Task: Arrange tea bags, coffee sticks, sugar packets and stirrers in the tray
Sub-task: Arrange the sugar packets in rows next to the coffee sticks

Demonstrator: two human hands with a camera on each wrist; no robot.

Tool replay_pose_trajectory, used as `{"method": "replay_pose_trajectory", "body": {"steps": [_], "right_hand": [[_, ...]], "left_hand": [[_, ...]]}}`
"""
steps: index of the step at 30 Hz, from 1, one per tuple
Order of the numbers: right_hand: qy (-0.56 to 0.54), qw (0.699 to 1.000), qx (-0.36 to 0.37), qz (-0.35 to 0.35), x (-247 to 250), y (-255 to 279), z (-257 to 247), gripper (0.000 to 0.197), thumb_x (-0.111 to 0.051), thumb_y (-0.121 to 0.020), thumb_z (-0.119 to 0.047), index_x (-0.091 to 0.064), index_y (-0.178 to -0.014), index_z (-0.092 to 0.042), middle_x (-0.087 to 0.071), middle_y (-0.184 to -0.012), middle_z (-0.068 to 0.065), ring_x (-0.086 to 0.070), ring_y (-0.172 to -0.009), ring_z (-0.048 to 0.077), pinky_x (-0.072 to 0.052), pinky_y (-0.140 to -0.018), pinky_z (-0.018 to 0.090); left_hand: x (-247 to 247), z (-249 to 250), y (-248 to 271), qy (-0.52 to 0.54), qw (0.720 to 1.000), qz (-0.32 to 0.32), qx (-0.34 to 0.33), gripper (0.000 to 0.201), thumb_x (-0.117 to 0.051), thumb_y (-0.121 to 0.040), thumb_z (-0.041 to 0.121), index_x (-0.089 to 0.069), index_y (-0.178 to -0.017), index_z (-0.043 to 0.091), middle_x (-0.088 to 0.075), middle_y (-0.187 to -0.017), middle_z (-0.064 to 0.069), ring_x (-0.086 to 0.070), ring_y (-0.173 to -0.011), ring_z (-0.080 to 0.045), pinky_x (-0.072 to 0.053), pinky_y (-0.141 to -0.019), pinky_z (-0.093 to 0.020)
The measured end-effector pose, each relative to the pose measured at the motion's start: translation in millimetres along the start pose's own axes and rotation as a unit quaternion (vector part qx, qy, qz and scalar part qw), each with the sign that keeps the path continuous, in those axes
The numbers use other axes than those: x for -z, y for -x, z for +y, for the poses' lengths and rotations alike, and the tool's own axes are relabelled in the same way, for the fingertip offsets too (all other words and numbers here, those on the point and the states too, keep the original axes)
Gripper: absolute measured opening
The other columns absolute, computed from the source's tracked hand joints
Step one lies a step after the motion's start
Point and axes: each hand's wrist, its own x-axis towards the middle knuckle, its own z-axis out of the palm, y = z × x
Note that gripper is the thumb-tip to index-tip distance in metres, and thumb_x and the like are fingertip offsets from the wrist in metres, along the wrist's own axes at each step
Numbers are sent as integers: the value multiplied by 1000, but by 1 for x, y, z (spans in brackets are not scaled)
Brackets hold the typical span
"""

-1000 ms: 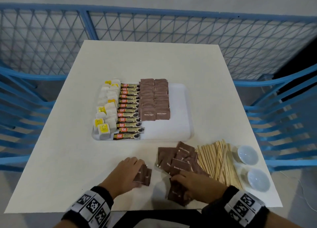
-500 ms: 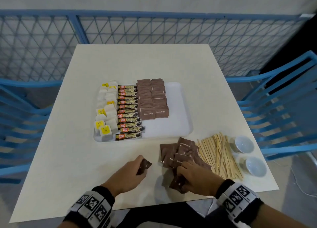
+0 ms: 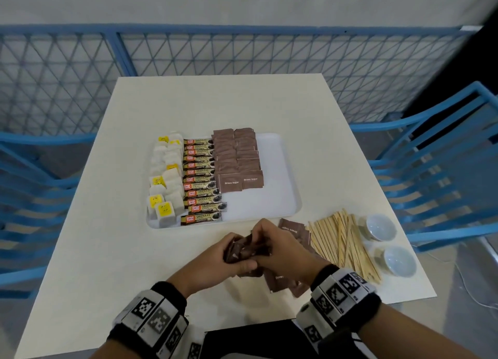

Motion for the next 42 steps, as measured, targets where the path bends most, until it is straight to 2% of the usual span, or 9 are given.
{"method": "replay_pose_trajectory", "body": {"steps": [7,11,13,17,20,27,32,36,42], "right_hand": [[-85,996,-12,38,-2,-2,1,29,-79,-71,-13,-54,-69,-27,-61,-69,-8,-56,-63,1,-51,-61,17],[-22,999,-26,16,14,-2,6,10,-72,-79,-29,-63,-83,-25,-64,-82,-8,-60,-74,1,-49,-70,15],[131,990,-51,10,28,-4,25,37,-71,-75,-45,-61,-104,-25,-59,-103,-6,-51,-98,7,-43,-87,23],[365,923,-108,-59,47,-4,60,100,-69,-60,-68,-29,-140,-23,-34,-140,-1,-27,-129,20,-23,-110,38],[397,908,-103,-83,45,-2,68,111,-72,-60,-64,-16,-146,-20,-26,-147,3,-22,-135,23,-18,-113,40],[358,922,-115,-86,38,-12,62,89,-72,-73,-44,-22,-143,-17,-38,-137,4,-34,-127,23,-23,-111,42],[331,932,-113,-97,40,-19,55,53,-68,-80,-32,-44,-124,-15,-45,-122,4,-42,-114,21,-32,-103,37],[289,945,-115,-102,45,-20,52,38,-63,-84,-25,-50,-117,-12,-55,-115,8,-51,-105,24,-45,-93,35],[230,962,-90,-114,65,-16,37,29,-60,-87,-24,-52,-114,-17,-64,-109,2,-60,-95,15,-49,-83,25]], "left_hand": [[5,-3,4,10,1000,-12,-10,23,-71,-81,7,-59,-100,11,-63,-78,4,-59,-71,-7,-45,-59,-20],[4,-5,6,51,999,21,0,28,-70,-76,13,-60,-102,18,-63,-77,5,-58,-70,-8,-47,-63,-21],[8,-6,8,81,996,43,6,38,-70,-66,18,-59,-102,17,-66,-82,-2,-62,-73,-12,-50,-68,-22],[18,-13,8,180,978,100,17,51,-66,-58,10,-56,-109,13,-73,-88,-9,-70,-82,-26,-55,-69,-26],[25,-15,10,212,969,126,13,66,-67,-50,11,-54,-114,8,-72,-95,-16,-70,-85,-31,-57,-70,-29],[31,-15,12,221,966,132,-2,58,-54,-61,4,-58,-117,20,-70,-99,-8,-66,-78,-19,-55,-68,-27],[26,-9,11,244,962,122,-7,67,-69,-44,18,-62,-111,24,-70,-96,0,-61,-79,-14,-54,-69,-25],[27,-8,10,257,958,128,-3,79,-70,-40,22,-56,-118,15,-71,-104,-7,-63,-75,-12,-53,-67,-22],[26,-5,7,251,960,120,12,62,-55,-63,3,-52,-125,7,-69,-106,-21,-69,-84,-27,-55,-69,-27]]}}
